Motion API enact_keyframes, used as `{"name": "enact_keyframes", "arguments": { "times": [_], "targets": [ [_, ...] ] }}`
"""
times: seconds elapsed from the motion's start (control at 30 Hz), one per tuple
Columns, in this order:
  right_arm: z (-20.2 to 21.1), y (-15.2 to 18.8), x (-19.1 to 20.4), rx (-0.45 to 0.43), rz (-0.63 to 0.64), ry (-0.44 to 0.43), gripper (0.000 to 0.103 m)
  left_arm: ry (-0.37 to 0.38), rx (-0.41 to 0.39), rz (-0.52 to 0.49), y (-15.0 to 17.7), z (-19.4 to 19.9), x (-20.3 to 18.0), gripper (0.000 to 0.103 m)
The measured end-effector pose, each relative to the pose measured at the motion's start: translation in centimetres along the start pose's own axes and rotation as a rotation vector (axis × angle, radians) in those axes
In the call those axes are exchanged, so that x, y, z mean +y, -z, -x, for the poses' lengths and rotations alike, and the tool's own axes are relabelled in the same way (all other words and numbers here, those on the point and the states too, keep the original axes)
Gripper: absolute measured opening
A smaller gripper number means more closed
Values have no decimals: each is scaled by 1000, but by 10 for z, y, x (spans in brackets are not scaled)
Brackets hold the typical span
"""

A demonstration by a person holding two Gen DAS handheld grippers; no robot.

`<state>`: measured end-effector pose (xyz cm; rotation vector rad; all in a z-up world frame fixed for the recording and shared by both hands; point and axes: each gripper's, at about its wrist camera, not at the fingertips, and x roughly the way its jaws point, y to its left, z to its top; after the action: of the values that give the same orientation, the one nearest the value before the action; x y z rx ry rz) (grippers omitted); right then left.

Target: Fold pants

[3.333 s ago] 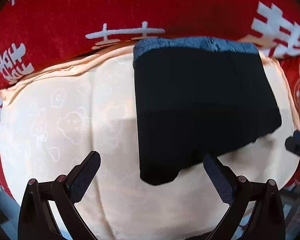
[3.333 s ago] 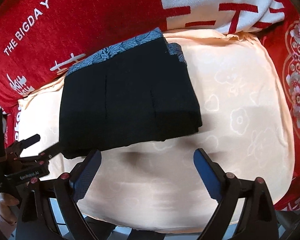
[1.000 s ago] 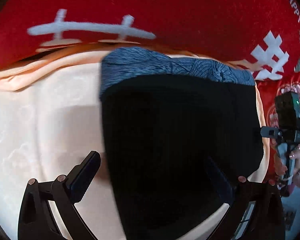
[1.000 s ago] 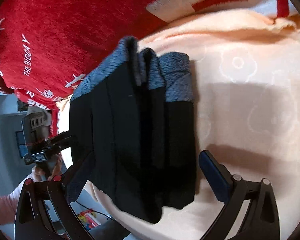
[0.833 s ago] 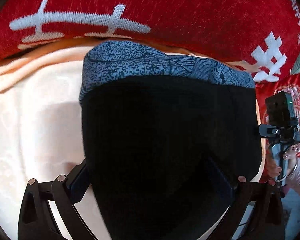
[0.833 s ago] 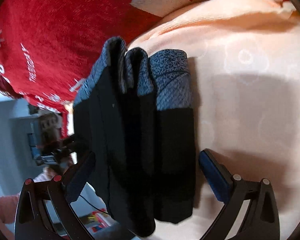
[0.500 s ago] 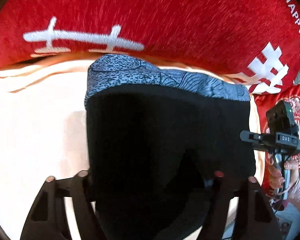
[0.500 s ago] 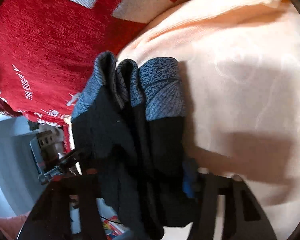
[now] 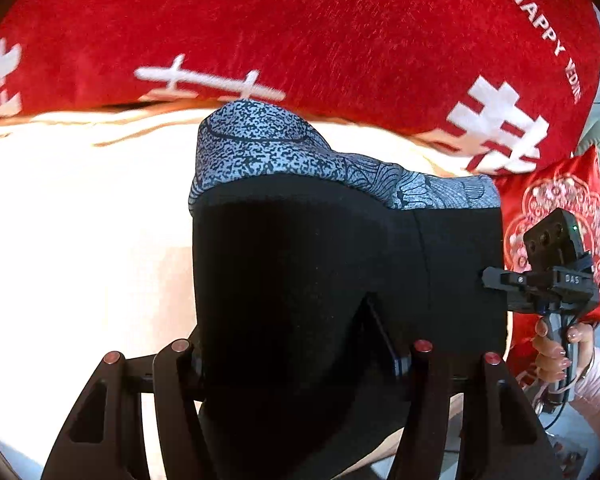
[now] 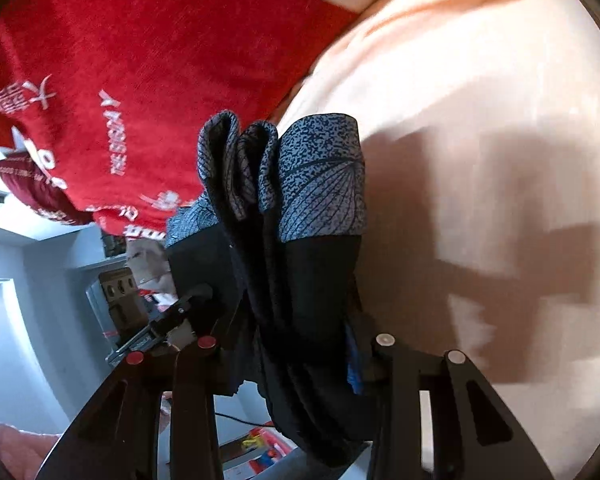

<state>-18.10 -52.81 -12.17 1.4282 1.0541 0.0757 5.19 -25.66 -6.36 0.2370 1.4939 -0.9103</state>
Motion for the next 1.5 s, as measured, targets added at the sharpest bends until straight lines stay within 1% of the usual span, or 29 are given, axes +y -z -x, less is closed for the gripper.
{"name": "enact_keyframes", "arguments": {
  "times": [0.1,0.17,0.23,0.3,0.33,0.37,0.4,0.43,0.47,0.5,0.53,0.57,0.6,0.63,0.7,0.73,0.77,0.83,0.87,0.93,1.03,1.07,1.13,1.2,1.27,1.33,1.37,1.5],
  "targets": [
    [-10,20,3,8,-15,-17,41,-5,10,31,20,1,7,63],
    [-15,34,1,4,-20,-12,41,-6,23,28,33,-5,11,63],
    [-22,48,-1,-5,-18,10,41,-16,41,2,42,-16,13,63],
    [-30,58,-6,-7,-3,59,42,-23,72,-10,50,-33,21,64],
    [-32,62,-13,-8,2,90,42,-26,77,-8,53,-42,27,66],
    [-36,66,-17,-12,15,120,42,-24,51,-13,55,-44,31,74],
    [-40,68,-21,-20,37,156,43,-18,35,-17,55,-44,34,79],
    [-40,70,-24,-37,51,179,46,-17,29,-24,53,-45,37,82],
    [-41,70,-26,-55,47,188,50,-27,28,-29,52,-47,38,90],
    [-42,70,-29,-67,34,196,51,-43,26,-34,52,-47,39,95],
    [-44,69,-29,-75,36,214,54,-52,26,-40,57,-45,41,95],
    [-47,69,-25,-83,53,255,62,-57,31,-42,57,-44,40,95],
    [-49,70,-23,-85,54,295,65,-69,35,-41,59,-38,45,95],
    [-49,71,-21,-92,38,320,69,-88,38,-36,57,-39,40,95],
    [-45,75,-11,-110,13,385,70,-145,37,-37,60,-32,33,95],
    [-42,77,-5,-119,21,432,72,-162,33,-37,60,-32,24,95],
    [-40,80,5,-132,37,499,72,-167,25,-31,63,-25,21,95],
    [-39,88,21,-145,65,588,73,-181,19,-25,68,-13,16,95],
    [-35,93,27,-155,76,623,77,-194,16,-30,72,-6,16,95],
    [-29,103,39,-171,81,643,82,-224,17,-46,76,2,9,95],
    [-19,121,51,-209,59,622,82,-257,27,-69,82,16,-1,95],
    [-16,127,55,-216,52,626,82,-260,31,-74,85,21,-2,101],
    [-15,138,66,-228,53,644,83,-268,38,-81,88,29,-6,103],
    [-18,145,80,-236,75,666,84,-287,41,-85,91,35,-11,103],
    [-20,154,95,-242,112,700,92,-299,42,-88,94,40,-15,103],
    [-23,162,107,-249,146,731,97,-303,40,-91,97,46,-19,103],
    [-25,167,115,-255,165,750,102,-310,36,-96,99,50,-20,103],
    [-27,181,135,-273,207,788,103,-347,18,-96,105,65,-26,103]
  ]
}}
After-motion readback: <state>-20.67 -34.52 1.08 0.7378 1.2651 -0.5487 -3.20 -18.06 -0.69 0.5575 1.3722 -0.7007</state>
